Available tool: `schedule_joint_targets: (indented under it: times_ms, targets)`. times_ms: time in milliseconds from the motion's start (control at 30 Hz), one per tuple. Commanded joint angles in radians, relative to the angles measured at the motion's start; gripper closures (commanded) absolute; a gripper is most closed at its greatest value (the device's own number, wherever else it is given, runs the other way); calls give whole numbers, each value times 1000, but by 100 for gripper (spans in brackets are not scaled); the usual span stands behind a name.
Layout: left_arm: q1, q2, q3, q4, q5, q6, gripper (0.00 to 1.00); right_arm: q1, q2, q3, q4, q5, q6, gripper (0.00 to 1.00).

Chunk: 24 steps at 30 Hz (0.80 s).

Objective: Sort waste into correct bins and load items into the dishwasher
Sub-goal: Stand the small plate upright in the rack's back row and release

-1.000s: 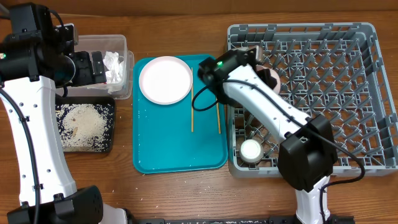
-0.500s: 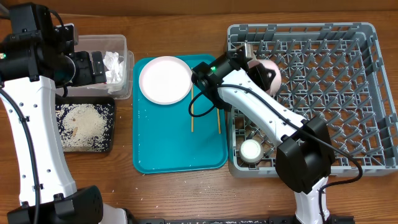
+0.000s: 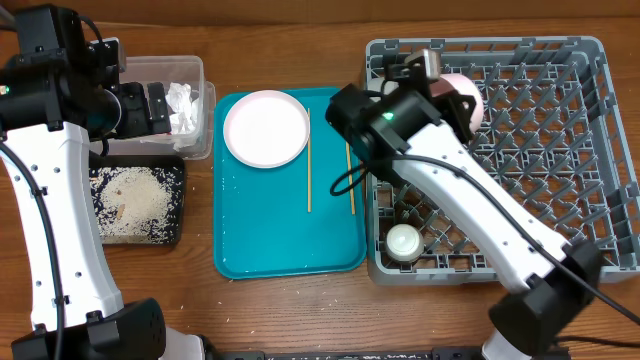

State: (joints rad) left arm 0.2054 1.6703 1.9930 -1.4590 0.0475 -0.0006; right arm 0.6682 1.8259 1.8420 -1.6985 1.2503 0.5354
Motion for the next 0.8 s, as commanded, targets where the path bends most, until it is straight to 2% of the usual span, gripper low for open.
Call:
schedule_joint_targets:
  times_ms: [0, 167, 300, 467, 767]
  targets:
    - [9, -4, 18, 0, -3, -6, 0, -8, 16, -40, 9, -49, 41, 96]
    - [3, -4, 18, 0, -3, -6, 0, -22, 20, -168, 106, 25, 80, 96]
    - [-5, -4, 18, 0, -3, -6, 0, -23, 20, -321, 144, 143, 256, 96]
    - [-1, -4, 18, 0, -3, -6, 0, -18, 20, -403, 235, 163, 259, 96]
    - [-3, -4, 18, 0, -3, -6, 0, -5, 20, -412, 314, 145, 257, 96]
